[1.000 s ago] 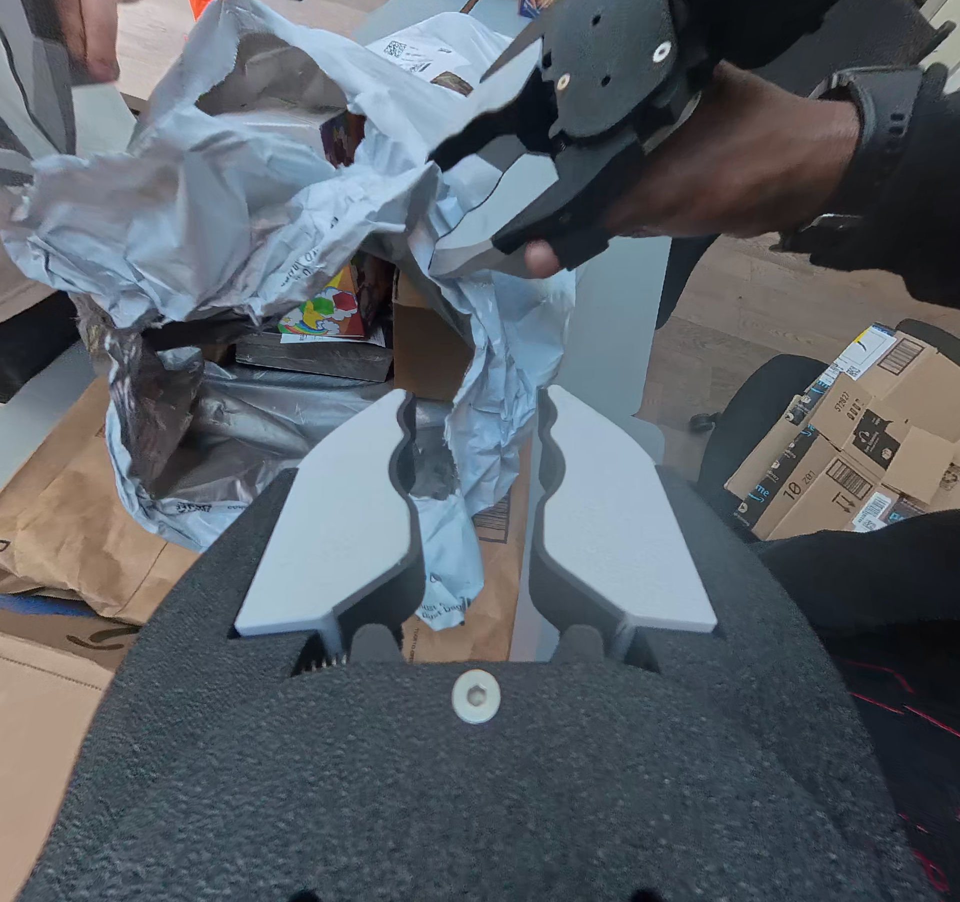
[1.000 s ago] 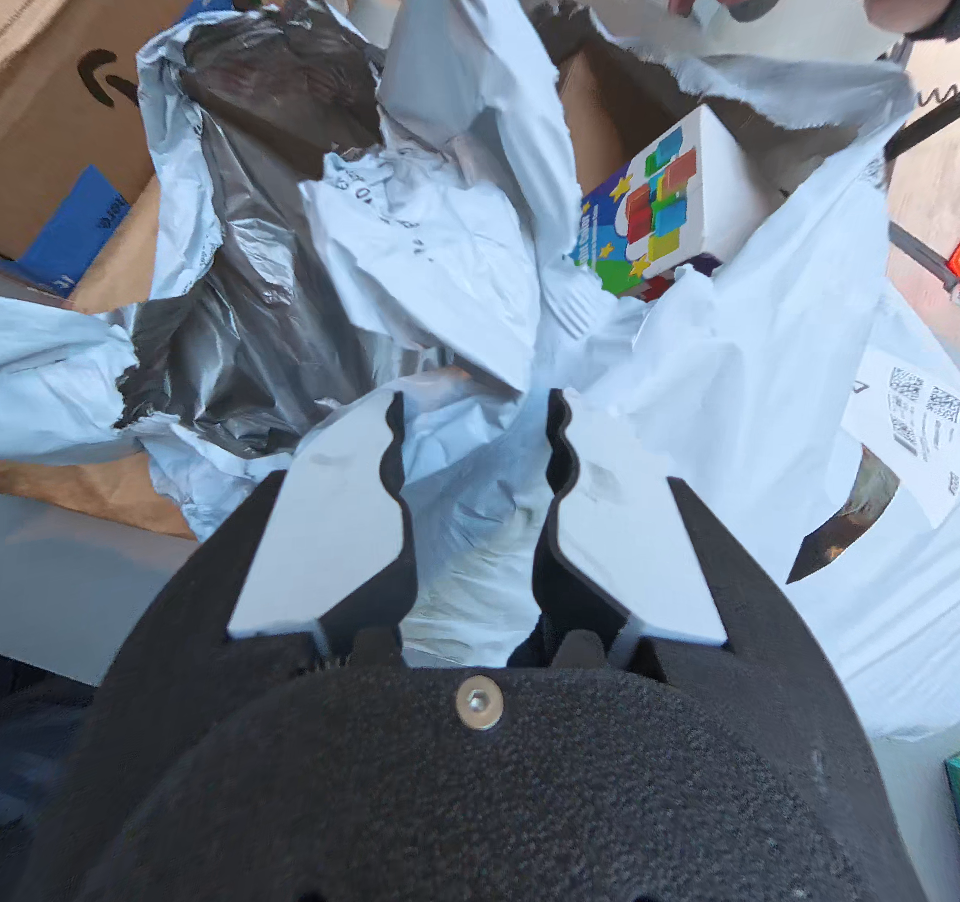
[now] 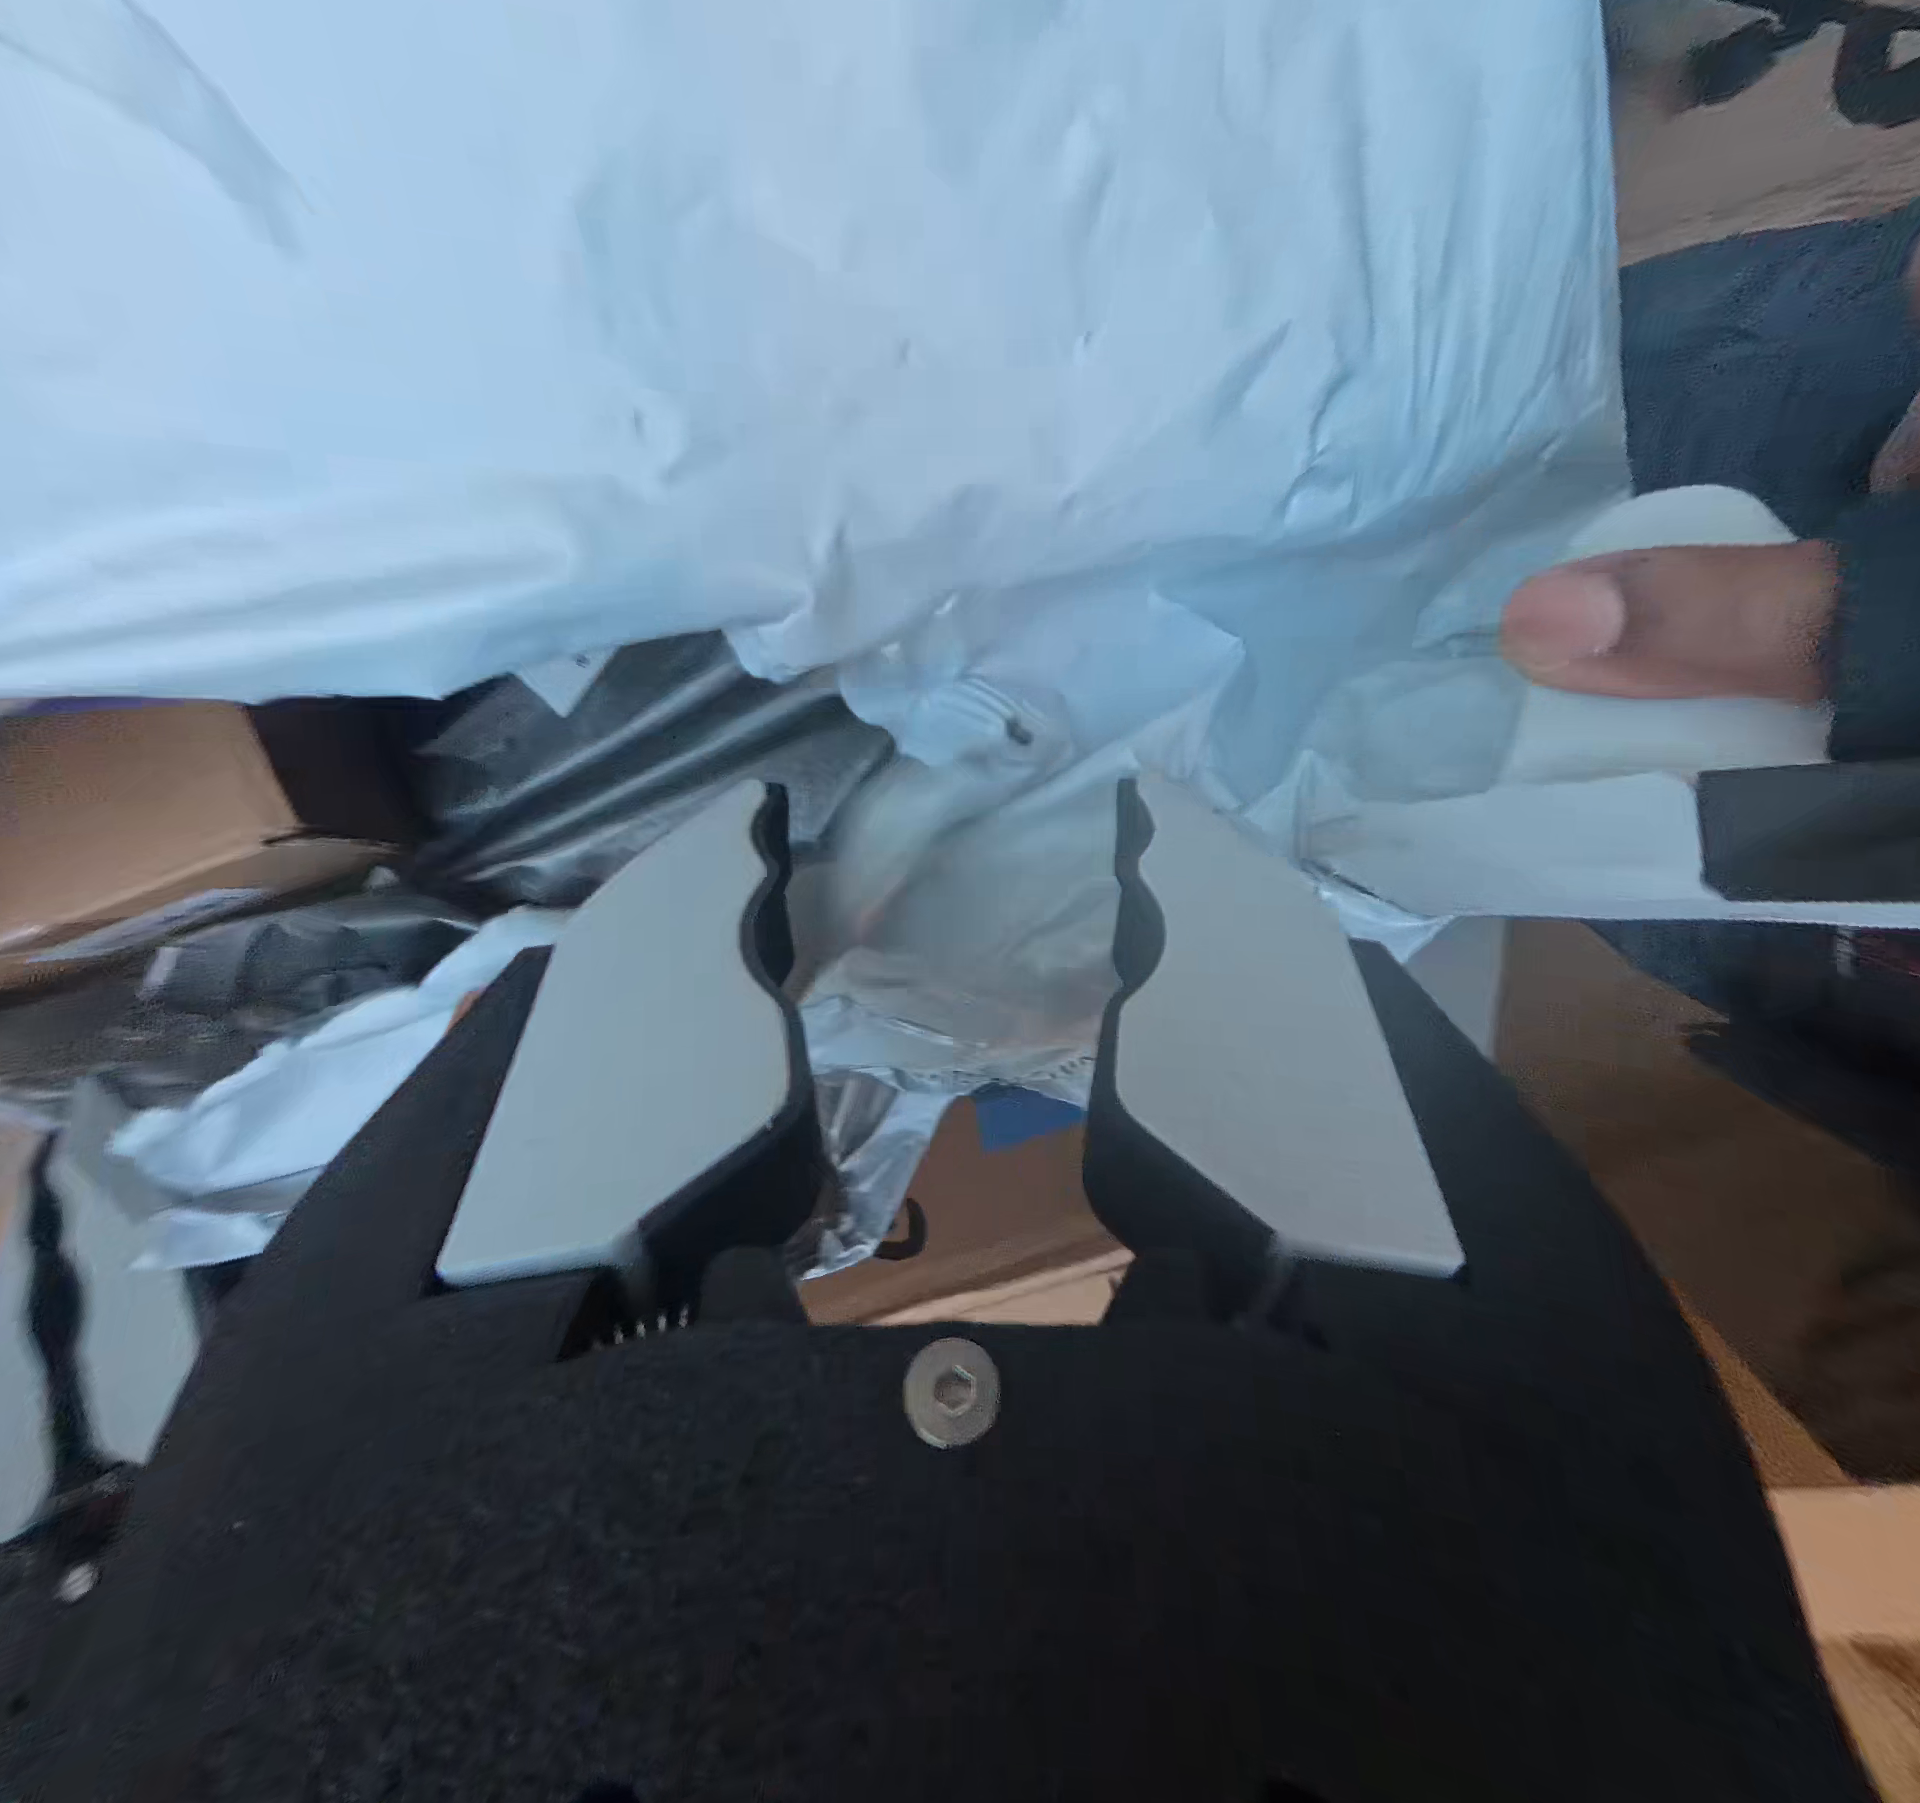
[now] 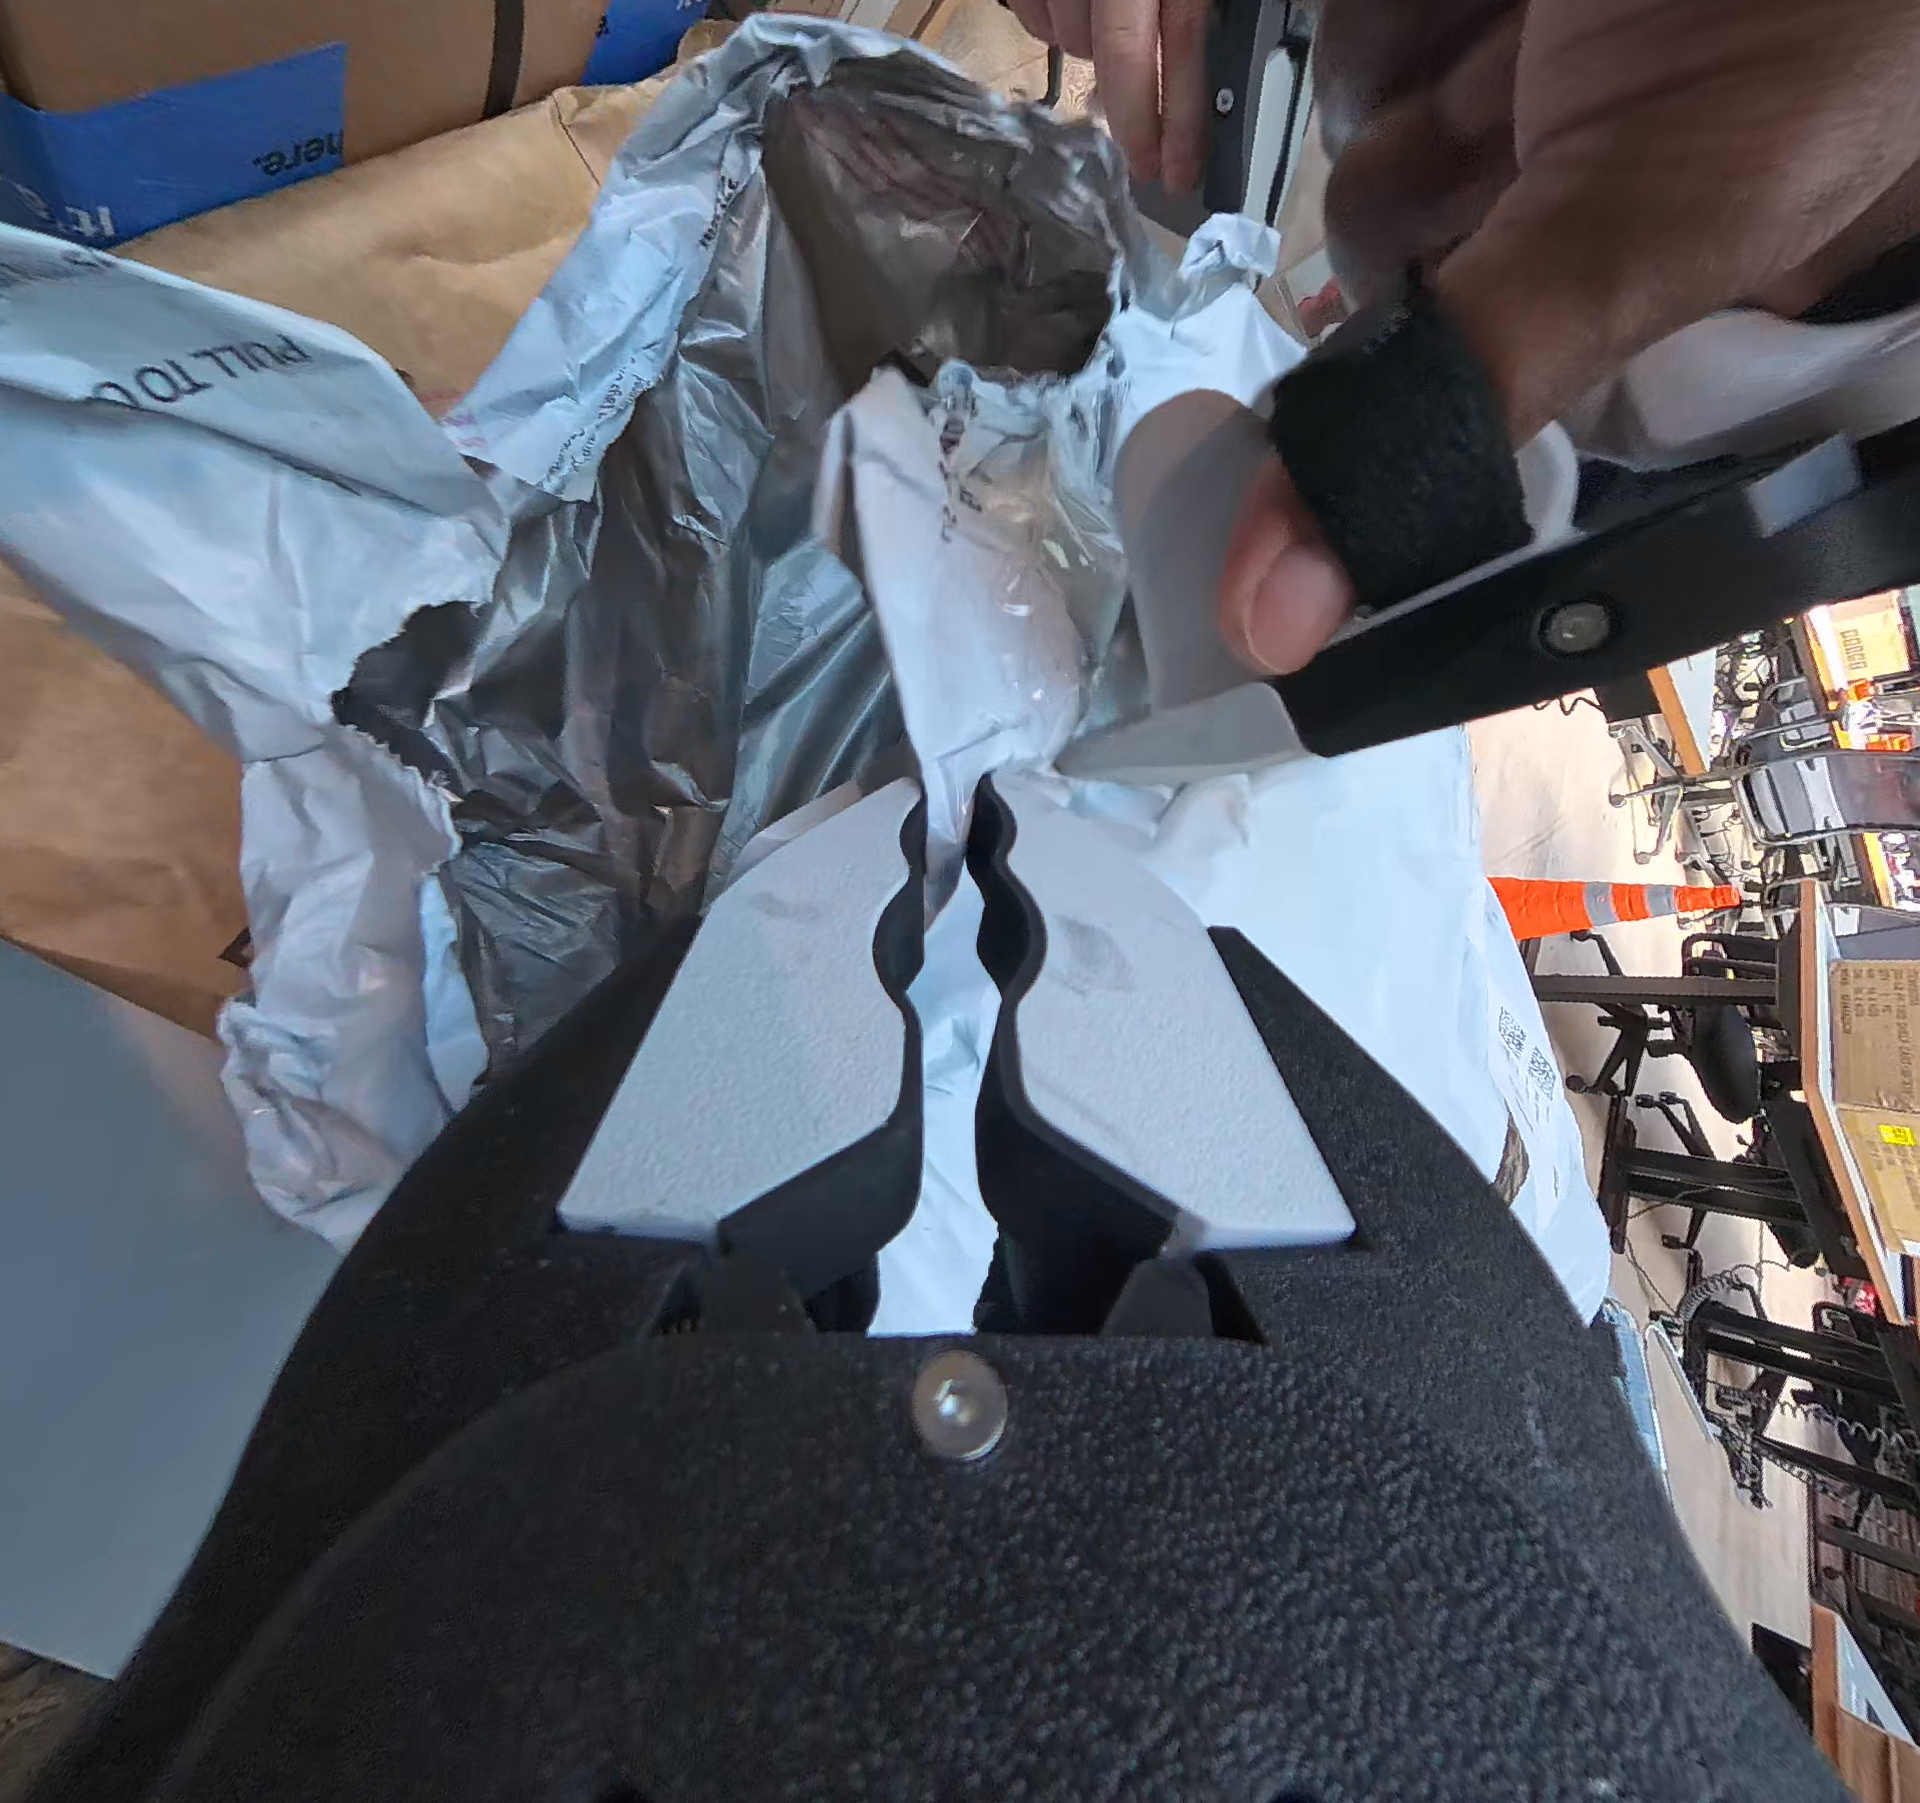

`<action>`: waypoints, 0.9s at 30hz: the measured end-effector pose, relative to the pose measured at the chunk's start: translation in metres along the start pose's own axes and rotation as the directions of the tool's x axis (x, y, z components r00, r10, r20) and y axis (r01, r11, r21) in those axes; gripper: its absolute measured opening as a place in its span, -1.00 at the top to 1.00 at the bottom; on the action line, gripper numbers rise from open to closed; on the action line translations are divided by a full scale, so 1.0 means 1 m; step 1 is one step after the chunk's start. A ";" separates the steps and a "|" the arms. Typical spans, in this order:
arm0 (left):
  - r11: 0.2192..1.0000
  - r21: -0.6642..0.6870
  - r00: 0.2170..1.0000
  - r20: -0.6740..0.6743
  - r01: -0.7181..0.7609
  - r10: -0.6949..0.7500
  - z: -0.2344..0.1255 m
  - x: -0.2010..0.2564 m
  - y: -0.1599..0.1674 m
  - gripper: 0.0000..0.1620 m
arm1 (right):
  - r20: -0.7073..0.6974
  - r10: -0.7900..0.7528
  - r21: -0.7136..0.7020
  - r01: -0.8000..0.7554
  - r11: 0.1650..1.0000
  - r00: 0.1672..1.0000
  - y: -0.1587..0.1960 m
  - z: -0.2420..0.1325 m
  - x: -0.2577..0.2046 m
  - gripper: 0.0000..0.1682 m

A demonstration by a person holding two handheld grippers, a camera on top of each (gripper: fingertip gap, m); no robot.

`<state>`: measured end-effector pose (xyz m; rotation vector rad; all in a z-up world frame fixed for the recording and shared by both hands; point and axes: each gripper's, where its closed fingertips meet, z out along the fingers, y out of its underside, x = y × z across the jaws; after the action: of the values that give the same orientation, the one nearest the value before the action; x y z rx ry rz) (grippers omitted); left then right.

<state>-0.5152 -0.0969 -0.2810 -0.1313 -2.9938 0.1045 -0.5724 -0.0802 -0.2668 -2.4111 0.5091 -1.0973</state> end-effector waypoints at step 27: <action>0.966 0.233 0.986 -0.147 0.110 -0.077 0.007 0.041 0.035 0.84 | 0.622 -0.276 0.227 0.169 0.959 0.733 -0.001 0.033 0.027 0.29</action>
<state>-0.5538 -0.0588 -0.2850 0.0287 -2.8167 0.4280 -0.5299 -0.0851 -0.2694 -2.5389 -0.1086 -0.2870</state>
